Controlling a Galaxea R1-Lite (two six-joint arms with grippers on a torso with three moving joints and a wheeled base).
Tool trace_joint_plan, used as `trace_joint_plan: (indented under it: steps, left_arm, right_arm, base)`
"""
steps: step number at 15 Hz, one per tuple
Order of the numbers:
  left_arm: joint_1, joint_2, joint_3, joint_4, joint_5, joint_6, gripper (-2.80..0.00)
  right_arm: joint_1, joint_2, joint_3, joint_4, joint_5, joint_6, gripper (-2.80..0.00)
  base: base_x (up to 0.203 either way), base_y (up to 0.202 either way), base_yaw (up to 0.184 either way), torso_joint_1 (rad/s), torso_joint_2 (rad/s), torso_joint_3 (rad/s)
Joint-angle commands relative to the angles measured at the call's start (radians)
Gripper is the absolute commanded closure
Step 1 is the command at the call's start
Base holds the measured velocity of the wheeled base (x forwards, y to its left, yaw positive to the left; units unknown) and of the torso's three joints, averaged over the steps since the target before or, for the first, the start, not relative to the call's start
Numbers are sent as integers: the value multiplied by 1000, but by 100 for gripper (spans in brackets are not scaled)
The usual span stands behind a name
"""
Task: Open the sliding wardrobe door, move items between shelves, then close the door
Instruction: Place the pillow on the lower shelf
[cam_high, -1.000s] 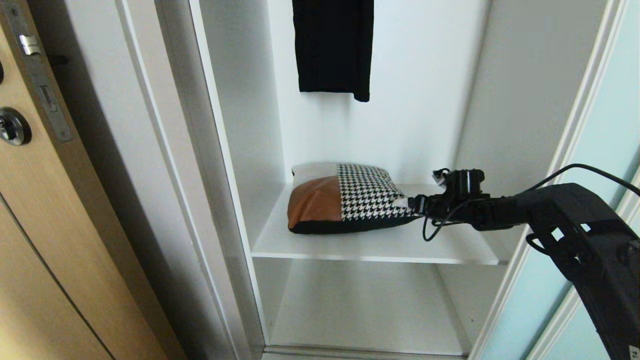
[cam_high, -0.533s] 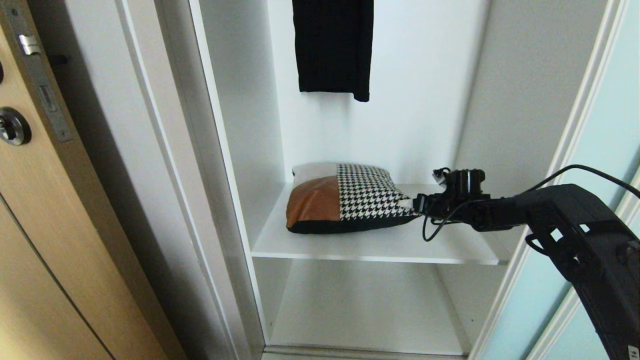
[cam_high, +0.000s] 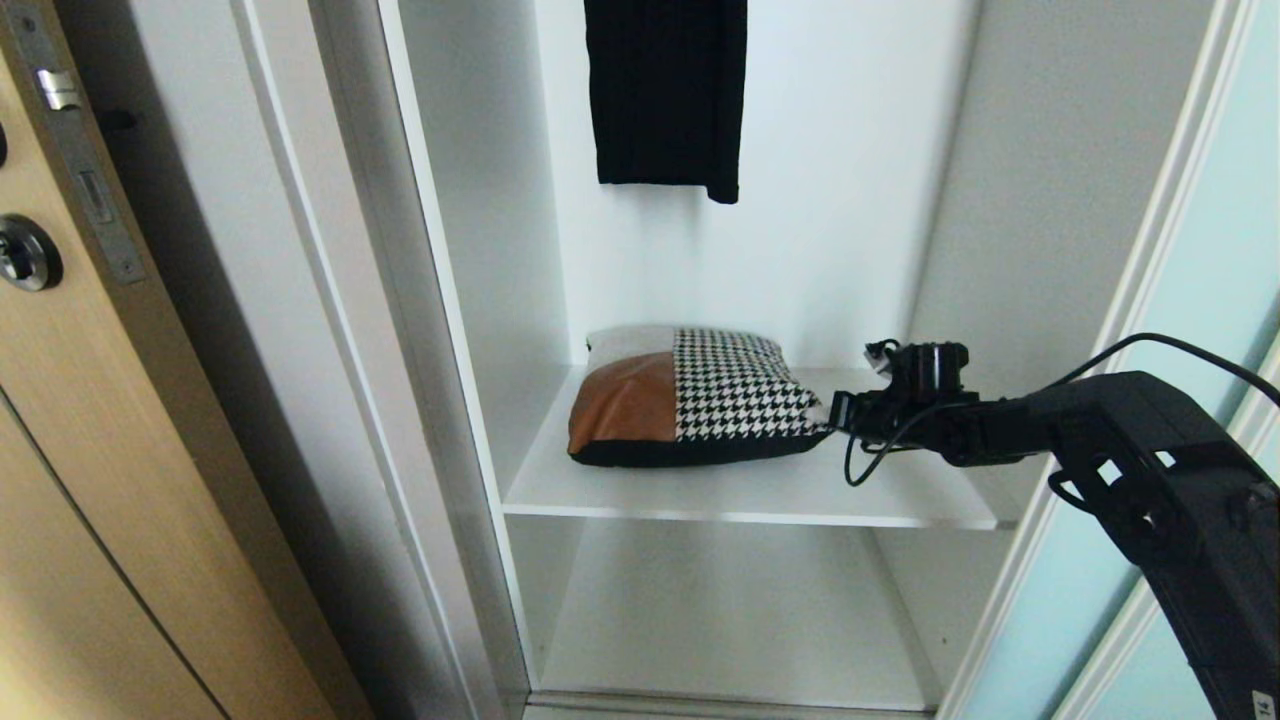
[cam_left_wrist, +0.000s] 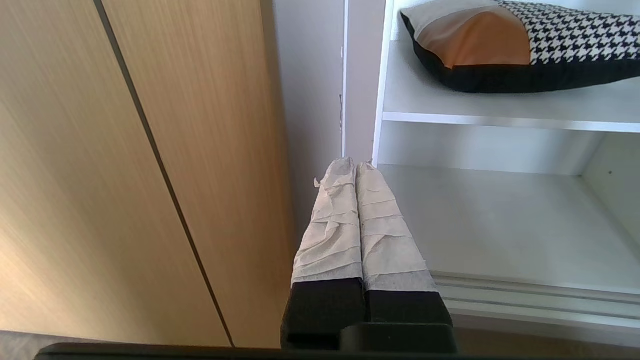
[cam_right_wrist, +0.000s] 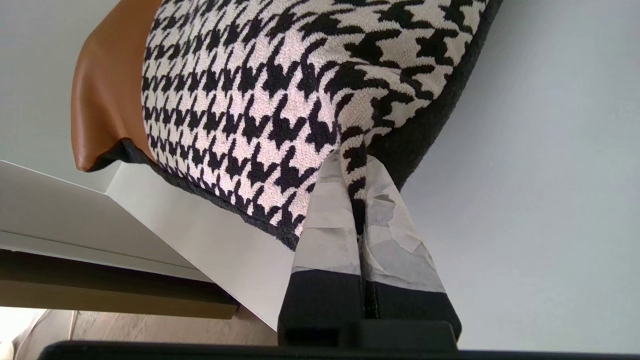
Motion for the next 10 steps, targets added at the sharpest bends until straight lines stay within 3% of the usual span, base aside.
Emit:
trace_joint_plan:
  steps: [1, 10]
  left_arm:
    - [0, 2, 2, 0, 0, 0, 0]
    - [0, 2, 2, 0, 0, 0, 0]
  right_arm:
    - [-1, -8, 11, 12, 3, 4, 0]
    - [-56, -190, 268, 142, 29, -43, 0]
  base:
    - [0, 0, 0, 0, 0, 0]
    - [0, 0, 0, 0, 0, 0]
